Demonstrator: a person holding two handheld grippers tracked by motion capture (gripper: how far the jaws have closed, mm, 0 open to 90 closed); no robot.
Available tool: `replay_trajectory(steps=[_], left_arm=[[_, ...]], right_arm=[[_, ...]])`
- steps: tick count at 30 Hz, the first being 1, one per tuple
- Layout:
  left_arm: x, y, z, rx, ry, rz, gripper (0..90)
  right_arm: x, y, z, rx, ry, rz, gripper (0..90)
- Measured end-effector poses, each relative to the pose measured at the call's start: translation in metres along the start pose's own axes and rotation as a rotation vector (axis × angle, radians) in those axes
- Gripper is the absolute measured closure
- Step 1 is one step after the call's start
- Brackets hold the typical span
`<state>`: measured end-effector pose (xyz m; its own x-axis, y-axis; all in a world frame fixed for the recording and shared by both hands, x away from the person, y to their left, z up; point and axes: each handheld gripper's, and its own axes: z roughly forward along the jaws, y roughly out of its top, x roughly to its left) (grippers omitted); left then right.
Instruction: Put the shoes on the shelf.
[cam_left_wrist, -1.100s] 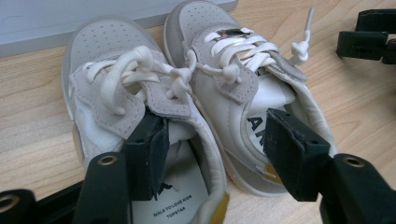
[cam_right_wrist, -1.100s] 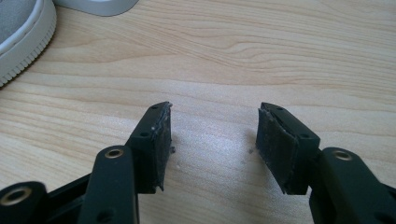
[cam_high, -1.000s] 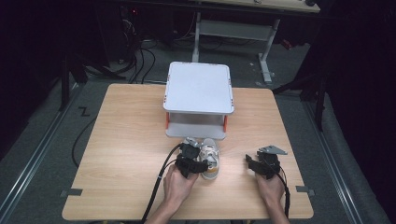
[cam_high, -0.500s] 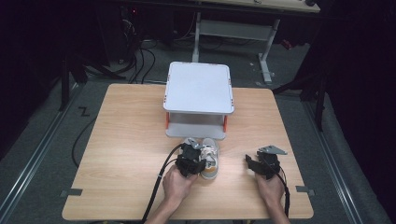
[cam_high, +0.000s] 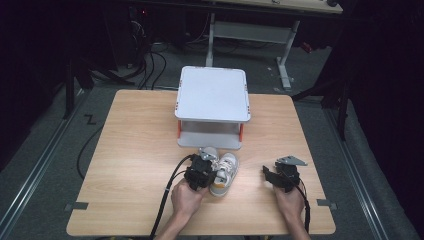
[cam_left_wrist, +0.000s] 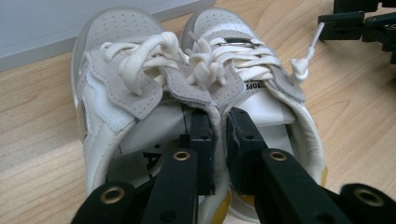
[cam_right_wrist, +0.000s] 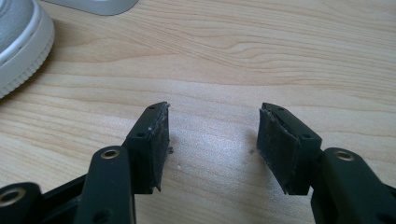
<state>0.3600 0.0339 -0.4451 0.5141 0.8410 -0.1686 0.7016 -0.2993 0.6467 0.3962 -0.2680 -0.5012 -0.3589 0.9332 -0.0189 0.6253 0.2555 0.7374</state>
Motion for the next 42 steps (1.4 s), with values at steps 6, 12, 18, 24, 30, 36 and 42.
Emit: replay_trajectory(steps=[6,12,18,24,30,36,42], left_arm=[[0.000,0.001,-0.007,0.002,-0.012,0.031,82.5],[-0.001,0.004,-0.014,-0.022,-0.030,0.055,82.6],[0.003,0.007,-0.027,-0.047,-0.033,0.059,82.7],[0.015,0.013,-0.028,-0.056,-0.031,0.045,82.7],[0.028,0.027,-0.021,-0.089,-0.014,0.006,82.7],[0.037,0.040,-0.011,-0.113,0.035,-0.004,82.7],[0.044,0.049,0.001,-0.137,0.078,-0.015,82.6]], right_arm=[[0.000,0.000,0.000,0.000,-0.002,0.001,43.6],[0.000,0.000,0.000,-0.001,-0.002,0.003,43.9],[0.003,0.001,0.000,-0.009,-0.005,-0.016,54.9],[0.010,0.007,-0.008,-0.036,0.044,-0.028,58.9],[0.012,0.014,-0.013,-0.046,0.078,-0.027,58.9],[0.011,0.018,-0.017,-0.049,0.100,-0.022,59.0],[0.016,0.034,-0.025,-0.075,0.152,-0.041,60.5]])
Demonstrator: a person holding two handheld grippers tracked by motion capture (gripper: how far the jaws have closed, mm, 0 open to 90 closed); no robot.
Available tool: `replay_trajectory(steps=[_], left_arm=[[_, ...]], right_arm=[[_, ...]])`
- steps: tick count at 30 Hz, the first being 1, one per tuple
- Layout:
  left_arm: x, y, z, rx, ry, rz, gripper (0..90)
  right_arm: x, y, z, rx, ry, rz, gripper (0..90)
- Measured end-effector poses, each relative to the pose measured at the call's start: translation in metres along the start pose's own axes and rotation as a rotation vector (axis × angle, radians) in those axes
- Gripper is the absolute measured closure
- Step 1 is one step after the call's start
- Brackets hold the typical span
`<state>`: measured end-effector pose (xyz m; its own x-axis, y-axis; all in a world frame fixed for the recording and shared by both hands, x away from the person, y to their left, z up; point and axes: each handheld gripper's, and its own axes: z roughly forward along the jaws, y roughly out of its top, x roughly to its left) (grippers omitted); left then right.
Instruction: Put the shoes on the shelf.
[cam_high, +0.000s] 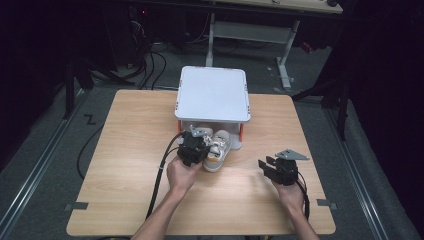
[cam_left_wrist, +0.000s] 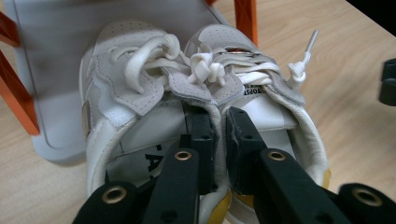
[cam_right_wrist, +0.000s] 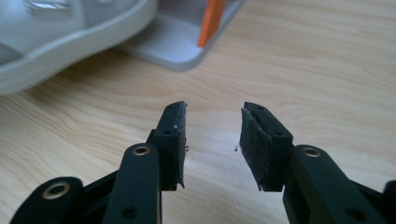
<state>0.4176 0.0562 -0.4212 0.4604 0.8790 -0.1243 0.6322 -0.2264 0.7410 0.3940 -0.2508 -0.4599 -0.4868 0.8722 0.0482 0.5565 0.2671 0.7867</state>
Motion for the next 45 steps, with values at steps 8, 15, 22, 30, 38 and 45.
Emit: replay_trajectory(steps=[8,15,22,30,38,45], left_arm=[[0.011,0.007,0.021,-0.026,0.056,-0.042,82.5],[0.015,0.011,0.034,-0.031,0.084,-0.039,82.5],[0.018,0.009,0.045,-0.024,0.096,-0.040,82.1],[0.020,0.009,0.048,-0.038,0.101,-0.047,81.1],[0.021,0.007,0.048,-0.039,0.105,-0.037,74.3],[0.022,0.007,0.047,-0.038,0.098,-0.034,64.6]], right_arm=[[0.012,0.023,-0.002,-0.014,0.052,-0.026,60.5],[0.017,0.029,-0.001,-0.010,0.089,-0.028,60.6],[0.021,0.050,-0.007,-0.040,0.129,-0.033,57.4],[0.026,0.089,-0.010,-0.057,0.166,-0.057,57.9],[0.034,0.143,-0.009,-0.133,0.154,-0.070,57.3],[0.046,0.175,0.014,-0.152,0.104,-0.095,57.4]])
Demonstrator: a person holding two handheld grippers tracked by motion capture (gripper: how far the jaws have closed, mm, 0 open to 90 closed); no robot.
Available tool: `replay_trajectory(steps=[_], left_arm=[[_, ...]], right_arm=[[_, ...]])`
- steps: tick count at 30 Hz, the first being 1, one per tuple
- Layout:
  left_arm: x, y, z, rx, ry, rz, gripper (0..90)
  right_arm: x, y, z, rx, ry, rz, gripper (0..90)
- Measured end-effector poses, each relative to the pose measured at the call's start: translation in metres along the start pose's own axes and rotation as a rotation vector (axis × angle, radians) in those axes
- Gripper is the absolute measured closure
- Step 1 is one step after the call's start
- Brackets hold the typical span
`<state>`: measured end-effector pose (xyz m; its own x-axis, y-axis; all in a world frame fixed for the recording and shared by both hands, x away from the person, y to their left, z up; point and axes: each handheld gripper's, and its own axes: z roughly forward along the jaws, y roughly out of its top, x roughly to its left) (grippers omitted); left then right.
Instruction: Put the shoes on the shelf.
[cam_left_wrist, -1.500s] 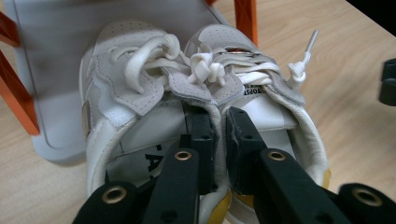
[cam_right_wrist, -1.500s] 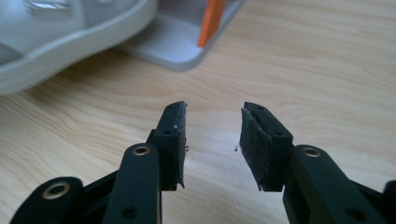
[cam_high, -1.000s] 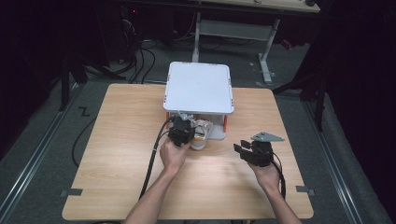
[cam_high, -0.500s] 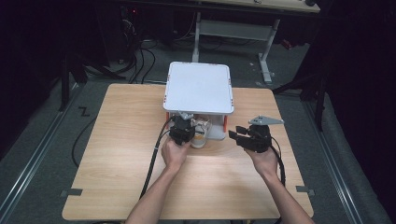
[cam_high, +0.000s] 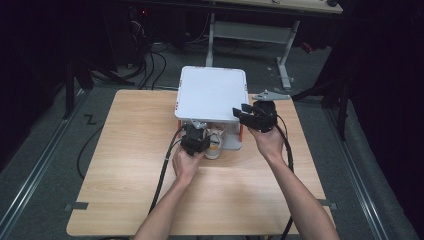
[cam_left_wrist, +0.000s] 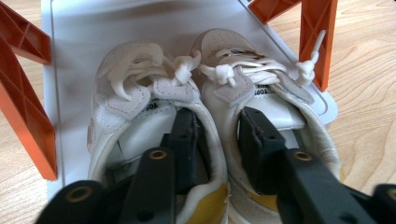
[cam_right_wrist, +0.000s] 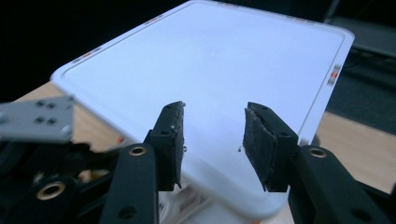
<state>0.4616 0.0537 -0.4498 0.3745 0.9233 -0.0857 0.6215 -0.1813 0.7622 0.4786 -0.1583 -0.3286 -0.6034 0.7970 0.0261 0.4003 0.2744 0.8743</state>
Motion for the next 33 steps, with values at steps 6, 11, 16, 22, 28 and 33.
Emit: replay_trajectory(steps=[6,11,16,22,28,33], left_arm=[[0.001,0.001,-0.002,-0.007,-0.045,-0.032,49.5],[0.001,0.002,-0.007,-0.005,-0.044,-0.038,39.6],[-0.004,0.004,-0.020,-0.029,-0.053,-0.016,32.4],[-0.006,0.000,-0.041,-0.049,-0.033,-0.010,22.8],[-0.010,-0.021,-0.061,-0.012,-0.032,-0.016,15.6],[-0.020,-0.039,-0.057,0.045,0.028,-0.004,14.8]], right_arm=[[0.001,0.004,0.024,0.052,-0.051,-0.012,56.3],[0.001,0.002,0.035,0.092,-0.063,-0.007,54.1],[0.002,0.000,0.038,0.079,-0.067,-0.030,50.5],[0.001,-0.001,0.039,0.071,-0.064,-0.034,49.8],[0.001,-0.001,0.039,0.072,-0.069,-0.035,49.2],[0.001,-0.001,0.039,0.072,-0.068,-0.033,48.9]])
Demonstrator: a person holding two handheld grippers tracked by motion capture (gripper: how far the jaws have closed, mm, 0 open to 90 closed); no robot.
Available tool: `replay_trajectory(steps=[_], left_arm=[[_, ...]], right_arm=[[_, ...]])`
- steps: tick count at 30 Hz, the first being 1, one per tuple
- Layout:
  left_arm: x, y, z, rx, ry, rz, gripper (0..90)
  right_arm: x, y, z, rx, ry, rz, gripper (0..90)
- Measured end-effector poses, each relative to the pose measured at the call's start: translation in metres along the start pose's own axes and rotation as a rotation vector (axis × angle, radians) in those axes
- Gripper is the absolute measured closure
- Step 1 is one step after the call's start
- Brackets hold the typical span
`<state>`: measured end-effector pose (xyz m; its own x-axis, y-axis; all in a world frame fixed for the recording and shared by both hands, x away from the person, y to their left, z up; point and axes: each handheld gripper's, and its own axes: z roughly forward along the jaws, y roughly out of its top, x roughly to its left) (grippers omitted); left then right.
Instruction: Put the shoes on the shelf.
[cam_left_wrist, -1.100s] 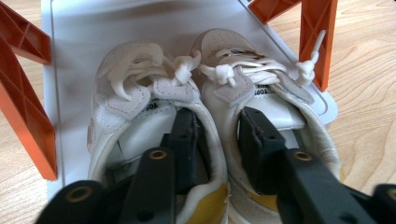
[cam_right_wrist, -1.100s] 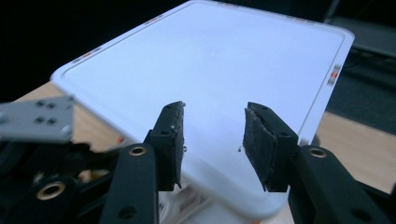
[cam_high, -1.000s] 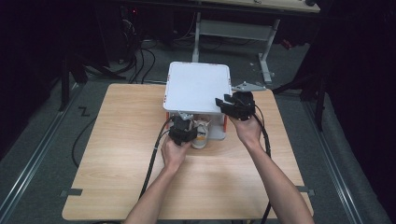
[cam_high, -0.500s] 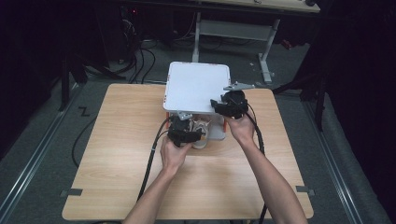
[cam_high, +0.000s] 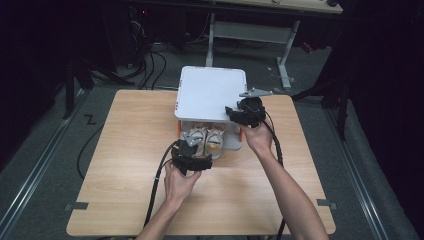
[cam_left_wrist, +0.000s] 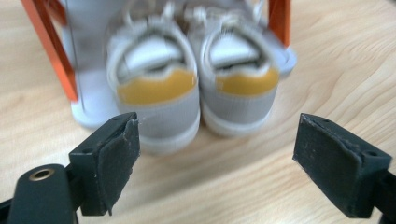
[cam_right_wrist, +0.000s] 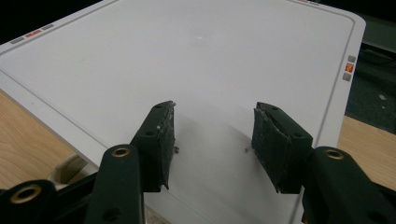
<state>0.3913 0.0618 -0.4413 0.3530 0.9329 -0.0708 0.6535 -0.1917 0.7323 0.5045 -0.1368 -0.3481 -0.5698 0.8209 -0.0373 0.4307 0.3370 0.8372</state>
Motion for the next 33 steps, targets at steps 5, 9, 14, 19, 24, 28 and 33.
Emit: replay_trajectory(steps=[5,9,14,19,24,28,33], left_arm=[[-0.006,-0.007,0.025,0.073,0.050,-0.031,14.5],[-0.008,-0.006,0.036,0.078,0.077,-0.042,14.6],[-0.010,-0.001,0.042,0.061,0.105,-0.076,16.5],[-0.012,0.008,0.049,0.062,0.102,-0.089,19.9],[-0.010,0.018,0.062,0.047,0.109,-0.113,21.0],[-0.009,0.021,0.070,0.020,0.115,-0.133,22.5],[-0.010,0.028,0.082,-0.001,0.115,-0.149,25.0]], right_arm=[[0.000,0.000,0.000,0.000,-0.006,0.001,47.4],[0.001,-0.001,0.000,-0.001,-0.016,0.004,47.4],[0.002,-0.001,0.000,-0.001,-0.018,-0.002,47.9],[0.001,-0.001,0.000,-0.002,-0.014,-0.003,47.9],[0.000,-0.001,0.000,-0.002,-0.007,-0.003,47.9],[0.000,-0.002,0.000,-0.004,-0.003,-0.003,47.9],[-0.001,-0.002,0.000,-0.006,0.000,-0.002,47.9]])
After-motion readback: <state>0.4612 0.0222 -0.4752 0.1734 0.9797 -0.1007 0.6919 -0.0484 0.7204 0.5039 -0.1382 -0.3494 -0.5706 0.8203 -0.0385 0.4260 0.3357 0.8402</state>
